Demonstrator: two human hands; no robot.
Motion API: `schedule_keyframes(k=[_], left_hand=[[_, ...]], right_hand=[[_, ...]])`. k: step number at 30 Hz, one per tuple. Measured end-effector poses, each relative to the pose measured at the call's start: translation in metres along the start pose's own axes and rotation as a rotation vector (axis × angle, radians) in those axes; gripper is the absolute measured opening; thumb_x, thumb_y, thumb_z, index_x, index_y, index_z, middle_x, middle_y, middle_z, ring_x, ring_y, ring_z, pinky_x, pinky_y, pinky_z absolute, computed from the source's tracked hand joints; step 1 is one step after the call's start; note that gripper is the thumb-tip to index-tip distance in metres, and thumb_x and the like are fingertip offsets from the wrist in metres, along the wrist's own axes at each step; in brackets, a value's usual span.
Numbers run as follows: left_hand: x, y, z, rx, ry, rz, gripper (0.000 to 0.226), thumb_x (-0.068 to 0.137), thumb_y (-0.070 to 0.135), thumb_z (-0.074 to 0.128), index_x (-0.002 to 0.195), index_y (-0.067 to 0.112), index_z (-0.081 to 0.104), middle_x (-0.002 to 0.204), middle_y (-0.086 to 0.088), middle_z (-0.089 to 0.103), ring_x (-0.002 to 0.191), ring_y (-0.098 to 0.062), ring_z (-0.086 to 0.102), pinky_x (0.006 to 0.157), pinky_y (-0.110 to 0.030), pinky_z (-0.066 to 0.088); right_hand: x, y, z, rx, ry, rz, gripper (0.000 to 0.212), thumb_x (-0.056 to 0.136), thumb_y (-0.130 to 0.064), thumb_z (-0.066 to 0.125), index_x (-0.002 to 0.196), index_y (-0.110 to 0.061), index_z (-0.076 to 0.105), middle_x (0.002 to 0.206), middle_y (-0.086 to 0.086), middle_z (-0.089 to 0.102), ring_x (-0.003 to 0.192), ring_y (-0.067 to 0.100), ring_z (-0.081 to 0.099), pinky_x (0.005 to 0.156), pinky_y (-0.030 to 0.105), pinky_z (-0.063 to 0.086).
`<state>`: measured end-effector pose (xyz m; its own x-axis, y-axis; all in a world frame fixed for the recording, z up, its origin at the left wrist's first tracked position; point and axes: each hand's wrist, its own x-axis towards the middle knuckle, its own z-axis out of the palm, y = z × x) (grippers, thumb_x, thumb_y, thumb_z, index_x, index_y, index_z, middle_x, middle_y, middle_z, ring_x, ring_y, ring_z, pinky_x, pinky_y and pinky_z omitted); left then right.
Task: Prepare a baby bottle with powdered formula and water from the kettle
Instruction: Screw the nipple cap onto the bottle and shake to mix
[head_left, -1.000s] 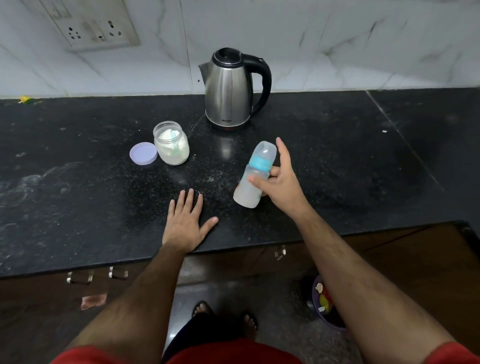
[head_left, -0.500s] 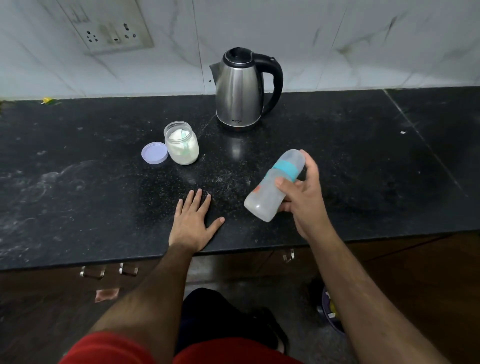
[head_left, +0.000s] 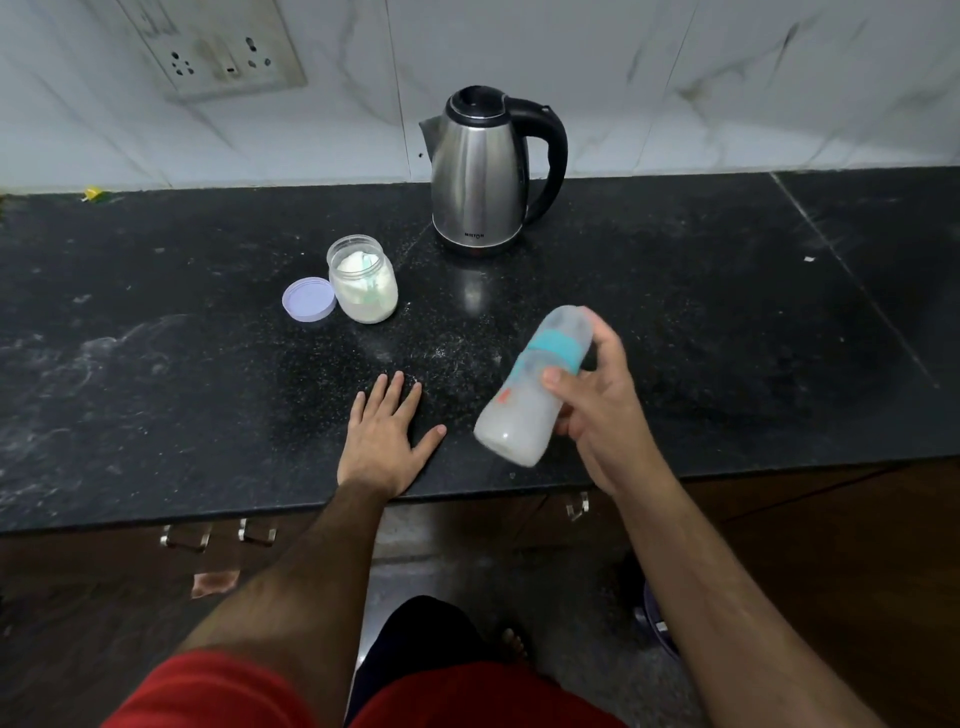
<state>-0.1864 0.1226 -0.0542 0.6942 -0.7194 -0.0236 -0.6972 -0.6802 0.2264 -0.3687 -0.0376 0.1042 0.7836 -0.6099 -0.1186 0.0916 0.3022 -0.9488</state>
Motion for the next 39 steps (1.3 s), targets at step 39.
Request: schedule_keyframes(k=[39], left_hand=[[-0.001, 0.0, 0.0, -0.003, 0.01, -0.007, 0.08, 0.091, 0.072, 0.023, 0.155, 0.025, 0.026, 0.166, -0.001, 0.014, 0.154, -0.017, 0.001, 0.125, -0.042, 0.001]], right_hand=[[-0.003, -0.007, 0.016, 0.038, 0.067, -0.03, 0.074, 0.09, -0.014, 0.066, 0.15, -0.027, 0.025, 0.109, 0.001, 0.069, 0.101, 0.024, 0.07, 0.082, 0.053, 0.059]])
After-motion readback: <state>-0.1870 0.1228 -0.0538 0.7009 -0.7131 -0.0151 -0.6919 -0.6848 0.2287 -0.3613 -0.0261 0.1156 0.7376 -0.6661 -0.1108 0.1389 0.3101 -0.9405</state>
